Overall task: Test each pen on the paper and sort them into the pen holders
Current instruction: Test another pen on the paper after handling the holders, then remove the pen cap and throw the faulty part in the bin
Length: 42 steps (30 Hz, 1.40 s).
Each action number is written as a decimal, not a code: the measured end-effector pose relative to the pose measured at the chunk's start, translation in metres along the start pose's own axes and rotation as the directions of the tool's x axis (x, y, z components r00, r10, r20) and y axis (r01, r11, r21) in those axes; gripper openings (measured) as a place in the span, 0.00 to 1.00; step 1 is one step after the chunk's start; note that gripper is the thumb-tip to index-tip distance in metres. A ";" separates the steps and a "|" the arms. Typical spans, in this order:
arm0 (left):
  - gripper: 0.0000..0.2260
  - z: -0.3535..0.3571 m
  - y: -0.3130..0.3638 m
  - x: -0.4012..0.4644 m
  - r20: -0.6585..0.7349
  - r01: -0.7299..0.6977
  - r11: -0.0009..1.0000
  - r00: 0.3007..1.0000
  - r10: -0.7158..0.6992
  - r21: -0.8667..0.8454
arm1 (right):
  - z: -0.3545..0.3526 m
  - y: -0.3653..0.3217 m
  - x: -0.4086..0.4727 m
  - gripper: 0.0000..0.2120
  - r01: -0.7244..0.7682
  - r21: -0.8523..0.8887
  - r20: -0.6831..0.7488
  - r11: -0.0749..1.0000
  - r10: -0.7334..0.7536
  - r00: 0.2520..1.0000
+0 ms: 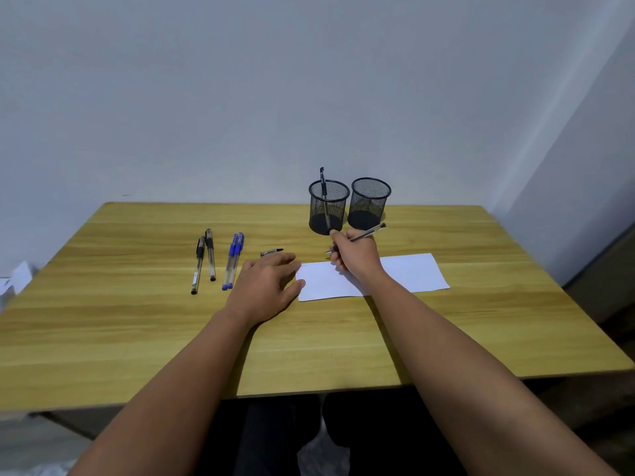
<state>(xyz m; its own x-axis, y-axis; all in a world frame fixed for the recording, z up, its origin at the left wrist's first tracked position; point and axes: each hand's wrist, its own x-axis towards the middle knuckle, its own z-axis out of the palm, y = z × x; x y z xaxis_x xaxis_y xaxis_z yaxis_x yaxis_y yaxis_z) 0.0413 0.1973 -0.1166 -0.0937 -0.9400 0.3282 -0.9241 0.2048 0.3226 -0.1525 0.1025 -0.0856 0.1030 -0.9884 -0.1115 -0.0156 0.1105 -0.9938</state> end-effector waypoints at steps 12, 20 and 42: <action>0.16 -0.024 -0.007 0.029 -0.153 0.112 0.987 0.984 -0.094 0.114 | 0.010 -0.034 -0.005 0.19 0.217 -0.082 0.018 0.973 -0.216 0.976; 0.14 -0.024 -0.019 0.042 0.000 0.311 0.877 0.943 -0.334 0.366 | 0.004 -0.040 -0.011 0.07 0.071 -0.037 0.147 0.997 -0.065 0.987; 0.08 -0.066 0.022 0.036 -0.149 0.065 0.996 0.986 -0.075 -0.068 | -0.016 -0.054 -0.045 0.08 0.122 -0.006 0.210 0.993 -0.118 0.971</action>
<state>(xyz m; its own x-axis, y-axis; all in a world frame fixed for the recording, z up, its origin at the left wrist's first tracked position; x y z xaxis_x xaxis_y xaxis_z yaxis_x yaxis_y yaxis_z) 0.0423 0.1856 -0.0394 0.0318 -0.9014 0.4318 -0.9009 0.1612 0.4029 -0.1721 0.1390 -0.0274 0.3103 -0.9506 0.0083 -0.0090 -0.0116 -0.9999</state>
